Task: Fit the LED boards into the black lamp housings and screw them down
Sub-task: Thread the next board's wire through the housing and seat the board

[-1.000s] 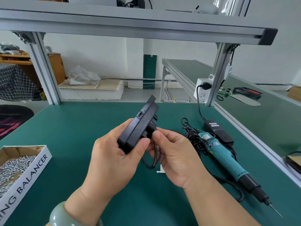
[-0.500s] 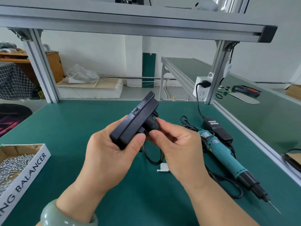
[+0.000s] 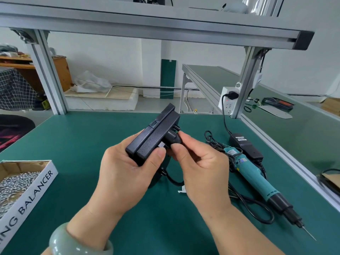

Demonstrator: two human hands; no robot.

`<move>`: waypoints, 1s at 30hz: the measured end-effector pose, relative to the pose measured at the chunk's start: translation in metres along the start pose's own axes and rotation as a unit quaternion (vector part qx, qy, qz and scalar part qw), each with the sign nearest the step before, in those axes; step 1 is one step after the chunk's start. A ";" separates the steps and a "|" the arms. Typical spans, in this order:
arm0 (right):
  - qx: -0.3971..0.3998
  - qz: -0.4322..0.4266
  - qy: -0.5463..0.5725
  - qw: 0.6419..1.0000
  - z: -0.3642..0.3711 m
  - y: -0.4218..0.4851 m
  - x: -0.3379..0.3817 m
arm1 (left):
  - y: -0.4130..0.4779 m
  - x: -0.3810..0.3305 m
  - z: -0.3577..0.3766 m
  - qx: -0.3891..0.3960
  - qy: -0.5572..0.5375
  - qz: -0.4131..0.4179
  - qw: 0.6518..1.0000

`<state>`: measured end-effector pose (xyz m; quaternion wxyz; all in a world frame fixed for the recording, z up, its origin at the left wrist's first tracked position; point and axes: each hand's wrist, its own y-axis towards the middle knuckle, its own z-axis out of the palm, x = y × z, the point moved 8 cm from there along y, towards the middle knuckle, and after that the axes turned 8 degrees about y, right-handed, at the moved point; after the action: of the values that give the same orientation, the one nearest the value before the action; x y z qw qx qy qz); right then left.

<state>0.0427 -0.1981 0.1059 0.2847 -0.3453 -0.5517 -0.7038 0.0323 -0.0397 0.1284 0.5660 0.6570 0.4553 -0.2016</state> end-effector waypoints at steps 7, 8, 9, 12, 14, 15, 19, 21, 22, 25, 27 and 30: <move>-0.016 0.128 0.190 0.973 0.005 -0.003 -0.019 | 0.000 0.006 0.002 -0.008 -0.034 -0.029 0.999; -0.023 0.137 0.208 0.968 0.005 -0.005 -0.021 | -0.001 0.006 0.003 -0.008 -0.037 -0.030 0.999; -0.028 0.125 0.190 0.973 0.004 -0.005 -0.020 | -0.001 0.005 0.003 -0.008 -0.038 -0.029 0.999; -0.019 0.030 0.052 0.998 -0.003 -0.001 -0.001 | -0.002 0.003 0.003 -0.005 -0.033 -0.024 0.999; -0.016 0.008 -0.001 1.000 -0.006 0.000 0.002 | -0.002 0.000 0.004 0.008 -0.018 -0.011 1.000; -0.015 0.009 -0.010 1.000 -0.006 0.000 0.002 | -0.003 -0.003 0.005 0.016 -0.011 -0.001 1.000; 0.023 -0.020 -0.052 0.998 -0.005 0.004 0.006 | -0.004 -0.006 0.006 0.016 0.006 0.020 1.000; 0.067 0.008 -0.043 0.997 -0.001 0.006 0.001 | -0.004 -0.006 0.004 -0.003 0.024 0.032 0.999; 0.089 0.034 -0.034 0.995 0.002 0.007 -0.005 | -0.004 -0.005 0.003 -0.011 0.032 0.033 0.999; 0.115 0.069 -0.087 0.987 0.000 0.008 -0.012 | -0.004 -0.002 0.002 -0.016 0.044 0.026 0.999; 0.146 0.061 -0.171 0.972 0.001 0.008 -0.012 | -0.004 -0.002 0.003 -0.007 0.056 0.029 0.998; 0.218 0.020 -0.246 0.944 0.008 0.006 -0.005 | -0.003 -0.004 0.005 0.027 0.077 0.042 0.996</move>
<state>0.0520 -0.1913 0.1069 0.2219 -0.4481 -0.7378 -0.4535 0.0294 -0.0460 0.1282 0.5190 0.7041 0.4644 -0.1387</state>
